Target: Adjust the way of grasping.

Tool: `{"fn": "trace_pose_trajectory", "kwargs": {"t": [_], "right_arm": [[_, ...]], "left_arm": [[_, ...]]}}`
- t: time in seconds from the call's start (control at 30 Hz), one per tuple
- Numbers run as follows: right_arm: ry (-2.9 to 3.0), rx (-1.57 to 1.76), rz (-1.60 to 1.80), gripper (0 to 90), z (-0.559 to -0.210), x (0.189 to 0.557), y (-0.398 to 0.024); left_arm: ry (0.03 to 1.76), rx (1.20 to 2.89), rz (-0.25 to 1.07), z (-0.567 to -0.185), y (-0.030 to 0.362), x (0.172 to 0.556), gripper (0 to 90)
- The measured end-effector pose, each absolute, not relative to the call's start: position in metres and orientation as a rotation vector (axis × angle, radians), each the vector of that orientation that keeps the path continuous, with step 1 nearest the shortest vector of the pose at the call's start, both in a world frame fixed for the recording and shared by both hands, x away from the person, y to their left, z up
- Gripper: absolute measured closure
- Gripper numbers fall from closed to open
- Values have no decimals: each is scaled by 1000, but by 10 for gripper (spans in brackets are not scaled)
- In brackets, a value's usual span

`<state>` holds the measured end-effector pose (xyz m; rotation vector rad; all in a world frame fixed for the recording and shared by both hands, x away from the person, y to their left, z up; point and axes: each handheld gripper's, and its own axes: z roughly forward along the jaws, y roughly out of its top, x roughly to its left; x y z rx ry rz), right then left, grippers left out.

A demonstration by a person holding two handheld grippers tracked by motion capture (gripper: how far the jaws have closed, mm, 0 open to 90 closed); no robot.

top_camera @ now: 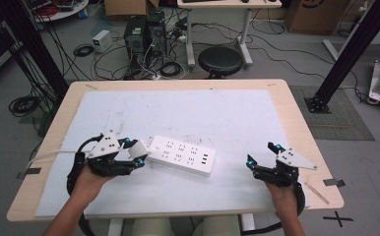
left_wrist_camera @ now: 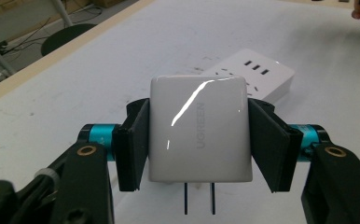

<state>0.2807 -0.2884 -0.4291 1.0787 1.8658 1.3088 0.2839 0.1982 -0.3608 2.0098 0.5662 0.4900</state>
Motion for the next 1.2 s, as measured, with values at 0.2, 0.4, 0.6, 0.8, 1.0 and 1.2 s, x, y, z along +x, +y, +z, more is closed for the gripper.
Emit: {"fn": "trace_pose_trajectory", "kwargs": {"t": [0.2, 0.4, 0.6, 0.8, 1.0, 1.2], "right_arm": [[1912, 1047, 1359, 128, -416, 274, -282], [1971, 1016, 1409, 157, -407, 269, -270], [2021, 968, 1423, 157, -401, 264, -255], [2080, 944, 1439, 158, -396, 261, -243], [2150, 917, 1437, 158, -391, 258, -231], [2216, 938, 1462, 158, -387, 260, -224]], "left_arm": [[480, 2070, 466, -363, 182, 280, 425], [430, 2089, 449, -365, 172, 279, 425], [352, 2125, 448, -365, 161, 277, 425], [290, 2149, 449, -363, 152, 276, 425], [246, 2161, 443, -363, 144, 275, 425], [216, 2179, 443, -363, 140, 273, 425]]}}
